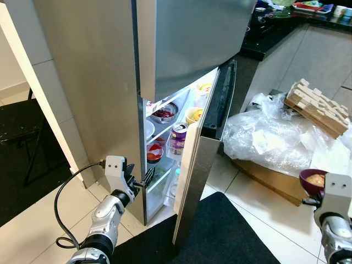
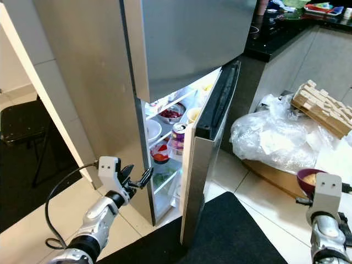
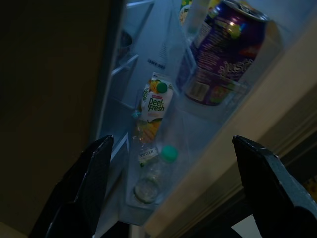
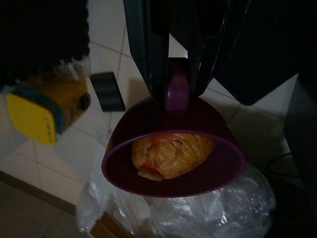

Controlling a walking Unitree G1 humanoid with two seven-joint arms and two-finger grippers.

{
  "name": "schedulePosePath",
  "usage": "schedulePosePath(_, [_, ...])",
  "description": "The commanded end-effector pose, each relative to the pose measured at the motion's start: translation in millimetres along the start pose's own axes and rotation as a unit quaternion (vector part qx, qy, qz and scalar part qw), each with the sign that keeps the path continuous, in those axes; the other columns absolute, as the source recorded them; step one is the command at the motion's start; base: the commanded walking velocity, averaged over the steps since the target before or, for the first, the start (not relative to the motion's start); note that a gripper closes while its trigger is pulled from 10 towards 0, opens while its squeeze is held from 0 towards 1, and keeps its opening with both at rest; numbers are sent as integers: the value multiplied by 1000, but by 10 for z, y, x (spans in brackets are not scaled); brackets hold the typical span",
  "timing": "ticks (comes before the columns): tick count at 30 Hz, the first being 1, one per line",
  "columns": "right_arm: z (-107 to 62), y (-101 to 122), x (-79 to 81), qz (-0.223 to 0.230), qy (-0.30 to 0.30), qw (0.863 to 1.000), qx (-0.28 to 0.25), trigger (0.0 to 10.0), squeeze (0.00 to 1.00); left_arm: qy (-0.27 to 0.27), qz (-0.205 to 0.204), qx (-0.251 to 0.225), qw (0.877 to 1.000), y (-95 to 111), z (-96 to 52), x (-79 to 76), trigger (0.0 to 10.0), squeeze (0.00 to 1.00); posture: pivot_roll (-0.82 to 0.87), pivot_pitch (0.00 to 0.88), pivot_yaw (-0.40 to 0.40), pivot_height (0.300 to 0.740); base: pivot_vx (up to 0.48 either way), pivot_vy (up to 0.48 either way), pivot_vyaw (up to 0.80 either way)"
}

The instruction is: Restocking fridge

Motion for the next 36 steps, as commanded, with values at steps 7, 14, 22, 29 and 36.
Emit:
schedulePosePath(7, [61, 221, -144, -2, -12, 999, -42, 10000, 0, 1, 1, 1, 1000, -39, 5, -28, 10000, 0, -45, 0, -42, 739, 0, -348, 0])
schedulePosePath(14, [83, 308, -184, 0, -14, 998, -57, 10000, 0, 1, 1, -1, 1000, -37, 10, -34, 10000, 0, -46, 0, -42, 739, 0, -347, 0])
schedulePosePath(22, [98, 368, -189, 2, -12, 998, -66, 10000, 0, 4, 4, -3, 1000, -30, 4, -22, 10000, 0, -45, 0, -43, 739, 0, -367, 0])
schedulePosePath(29, [108, 413, -206, 3, -11, 997, -74, 10000, 0, 4, 4, -4, 1000, -33, 8, -30, 10000, 0, -46, 0, -47, 739, 0, -392, 0])
schedulePosePath(36, [120, 468, -240, 4, -14, 997, -82, 10000, 0, 3, 2, -4, 1000, -35, 8, -33, 10000, 0, -46, 0, -47, 739, 0, -392, 0])
Point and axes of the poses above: a point about 5 cm out from each wrist's last joint towards the gripper, its own z axis pointing out of the wrist towards the gripper, its own y axis along the axis of the wrist's last joint, x = y × z, the point moved 2 cm from there along z, pointing out of the wrist towards the gripper, and after that the axes turned 15 degrees about -z, right-handed, at the moved point
